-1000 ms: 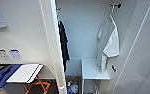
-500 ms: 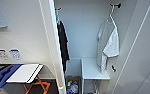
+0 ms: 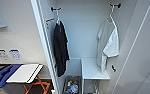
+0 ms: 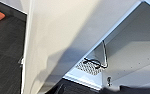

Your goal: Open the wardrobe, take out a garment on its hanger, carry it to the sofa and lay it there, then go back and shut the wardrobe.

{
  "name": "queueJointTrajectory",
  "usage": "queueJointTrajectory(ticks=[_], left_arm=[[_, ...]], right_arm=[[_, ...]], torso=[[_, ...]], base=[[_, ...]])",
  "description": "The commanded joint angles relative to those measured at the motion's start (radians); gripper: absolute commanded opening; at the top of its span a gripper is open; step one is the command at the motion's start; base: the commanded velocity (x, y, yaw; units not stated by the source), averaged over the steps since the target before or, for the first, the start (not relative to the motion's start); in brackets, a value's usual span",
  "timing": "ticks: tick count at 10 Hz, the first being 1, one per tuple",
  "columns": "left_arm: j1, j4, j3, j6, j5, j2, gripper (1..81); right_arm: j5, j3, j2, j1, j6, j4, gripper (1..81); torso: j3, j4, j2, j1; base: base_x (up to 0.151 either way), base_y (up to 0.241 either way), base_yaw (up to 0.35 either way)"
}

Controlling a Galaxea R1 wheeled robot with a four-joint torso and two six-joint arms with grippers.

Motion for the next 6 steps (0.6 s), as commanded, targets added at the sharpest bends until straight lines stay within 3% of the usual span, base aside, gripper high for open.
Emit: queueJointTrajectory(ticks=[1, 3, 4, 6], left_arm=[[-0.091, -0.091, -0.032, -0.203, -0.076, -0.099, 81.1], [-0.054, -0.152, -0.029, -0.440, -0.075, -0.150, 81.1], [-0.040, -0.152, -0.029, -0.477, -0.075, -0.153, 81.1], [-0.026, -0.154, -0.032, -0.479, -0.076, -0.150, 81.1]], right_arm=[[-0.061, 0.017, 0.007, 0.036, -0.006, 0.004, 81.1], [-0.061, 0.018, 0.007, 0.036, -0.006, 0.004, 81.1], [-0.061, 0.020, 0.007, 0.036, -0.006, 0.004, 81.1], [-0.061, 0.023, 0.009, 0.037, -0.006, 0.006, 81.1]], torso=[[0.000, 0.000, 0.000, 0.000], [0.000, 0.000, 0.000, 0.000], [0.000, 0.000, 0.000, 0.000], [0.000, 0.000, 0.000, 0.000]], base=[[0.000, 0.000, 0.000], [0.000, 0.000, 0.000], [0.000, 0.000, 0.000], [0.000, 0.000, 0.000]])
